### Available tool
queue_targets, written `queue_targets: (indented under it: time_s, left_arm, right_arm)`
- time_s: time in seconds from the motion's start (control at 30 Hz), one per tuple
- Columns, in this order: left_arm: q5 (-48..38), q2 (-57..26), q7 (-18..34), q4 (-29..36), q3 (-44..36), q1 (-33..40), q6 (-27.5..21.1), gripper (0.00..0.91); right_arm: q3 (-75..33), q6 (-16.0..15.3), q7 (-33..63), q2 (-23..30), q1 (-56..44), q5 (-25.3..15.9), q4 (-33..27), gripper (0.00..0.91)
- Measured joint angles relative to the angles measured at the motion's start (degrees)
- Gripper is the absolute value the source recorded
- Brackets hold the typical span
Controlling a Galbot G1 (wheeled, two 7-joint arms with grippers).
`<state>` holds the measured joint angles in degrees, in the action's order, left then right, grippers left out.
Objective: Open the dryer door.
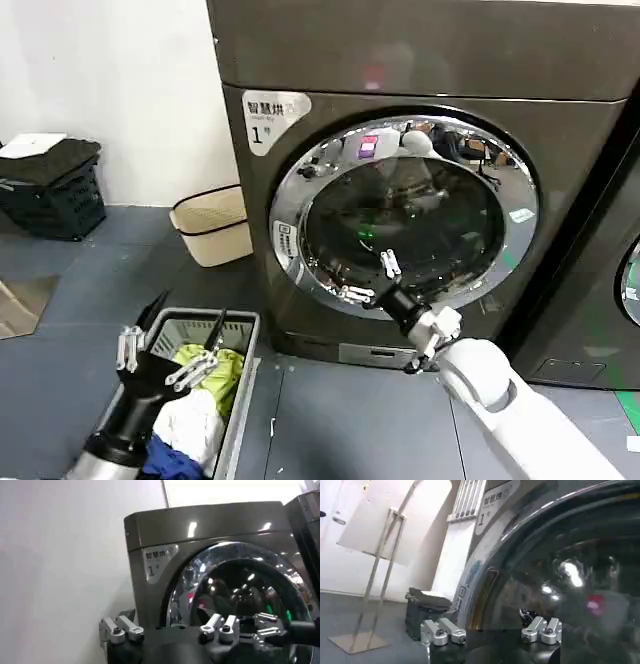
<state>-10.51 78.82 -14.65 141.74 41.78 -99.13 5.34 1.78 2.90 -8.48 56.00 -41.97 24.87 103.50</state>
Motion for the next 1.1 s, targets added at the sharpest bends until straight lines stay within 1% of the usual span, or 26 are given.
queue_targets:
  time_s: [0.47, 1.1]
  left_arm:
    - [0.1, 0.1, -0.4, 0.0, 0.1, 0.0, 0.1, 0.907]
    - [0.7, 0.4, -1.2, 0.1, 0.4, -0.9, 0.9, 0.907]
  right_arm:
    - [5.4, -0.4, 0.4, 3.1, 6.0, -0.2, -4.7, 0.907]
    - [8.9, -0.3, -0.8, 5.7, 11.1, -0.3, -10.0, 0.907]
